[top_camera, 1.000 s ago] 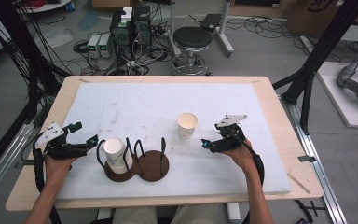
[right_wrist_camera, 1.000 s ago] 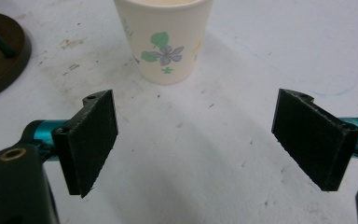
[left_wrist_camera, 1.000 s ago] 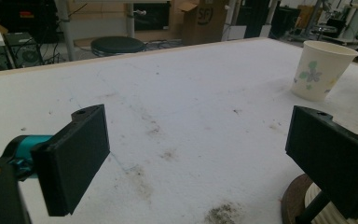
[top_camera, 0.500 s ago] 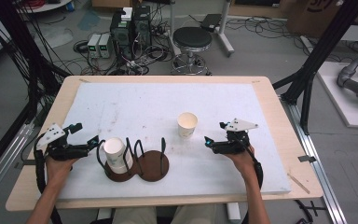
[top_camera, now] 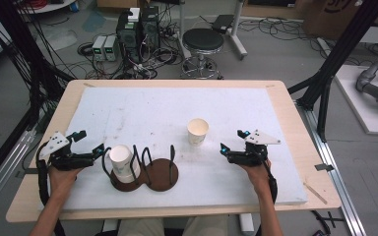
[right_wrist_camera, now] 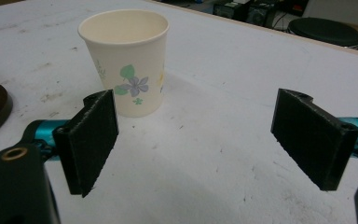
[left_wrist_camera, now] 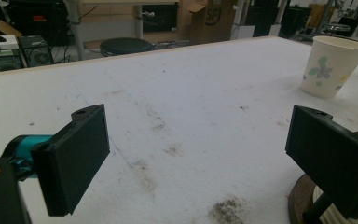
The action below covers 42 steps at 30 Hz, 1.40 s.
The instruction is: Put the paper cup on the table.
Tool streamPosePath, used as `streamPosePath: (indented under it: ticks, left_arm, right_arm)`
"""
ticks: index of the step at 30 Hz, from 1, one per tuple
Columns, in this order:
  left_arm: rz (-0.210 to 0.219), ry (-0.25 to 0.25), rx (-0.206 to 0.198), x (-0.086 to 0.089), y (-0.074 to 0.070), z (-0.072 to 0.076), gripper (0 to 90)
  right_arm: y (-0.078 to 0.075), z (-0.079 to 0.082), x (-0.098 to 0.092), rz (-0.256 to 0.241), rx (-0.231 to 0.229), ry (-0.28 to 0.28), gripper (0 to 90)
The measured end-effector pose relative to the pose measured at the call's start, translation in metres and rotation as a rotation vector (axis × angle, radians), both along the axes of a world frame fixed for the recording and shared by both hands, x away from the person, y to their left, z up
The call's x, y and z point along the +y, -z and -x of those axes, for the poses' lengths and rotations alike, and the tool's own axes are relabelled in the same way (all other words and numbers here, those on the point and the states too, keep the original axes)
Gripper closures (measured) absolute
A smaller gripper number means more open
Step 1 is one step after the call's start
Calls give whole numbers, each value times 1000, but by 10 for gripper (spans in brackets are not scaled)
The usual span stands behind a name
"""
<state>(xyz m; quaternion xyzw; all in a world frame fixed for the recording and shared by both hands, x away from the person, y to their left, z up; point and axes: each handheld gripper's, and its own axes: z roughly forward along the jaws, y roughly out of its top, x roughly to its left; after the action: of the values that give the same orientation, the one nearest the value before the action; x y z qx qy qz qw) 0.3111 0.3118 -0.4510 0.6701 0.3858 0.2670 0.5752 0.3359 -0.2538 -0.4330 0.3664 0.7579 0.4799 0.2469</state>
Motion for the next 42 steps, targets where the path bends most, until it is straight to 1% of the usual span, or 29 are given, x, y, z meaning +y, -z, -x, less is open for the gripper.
streamPosePath:
  ticks: [3,5,7,9,11,12,16,18,22,23,25,29,31,37,38,40,42]
  left_arm:
    - [0,-11,-9,1,0,1,62]
    - [7,-18,-7,1,1,1,62]
    - [5,-20,-9,1,2,1,62]
    - [5,-19,-10,1,2,2,62]
    - [6,-19,-11,1,2,2,62]
    - [5,-19,-14,1,2,2,62]
    - [3,-22,-19,1,1,2,62]
    - [12,-25,-24,1,1,3,62]
    - [11,-30,-29,2,1,3,62]
    - [15,-33,-32,2,1,3,62]
    - [12,-28,-32,2,1,3,62]
    - [11,-28,-31,1,1,4,62]
    - [12,-29,-32,1,1,3,62]
    - [14,-26,-34,0,1,2,62]
    - [4,-24,-32,-1,1,2,62]
    - [7,-23,-29,-2,2,2,62]
    - [3,-23,-29,-2,2,2,62]
  right_arm:
    - [3,2,-2,-9,-10,9,151]
    - [6,2,-2,-15,-13,15,151]
    - [9,2,-3,-30,-17,16,151]
    - [11,3,-2,-21,-17,22,151]
    - [13,4,-2,-23,-20,19,151]
    - [13,4,-2,-16,-24,22,151]
    - [12,6,1,-15,-42,33,151]
    - [12,6,1,-14,-46,32,152]
    - [13,6,1,-14,-45,40,151]
    - [13,6,1,-14,-51,51,151]
    - [14,7,0,-19,-47,51,151]
    - [13,9,-2,-14,-59,63,152]
    - [13,10,-3,-16,-59,67,152]
    - [13,13,-7,-18,-62,72,152]
    - [13,13,-8,-23,-61,74,152]
    - [13,14,-10,-21,-65,73,152]
    - [13,14,-10,-33,-60,72,152]
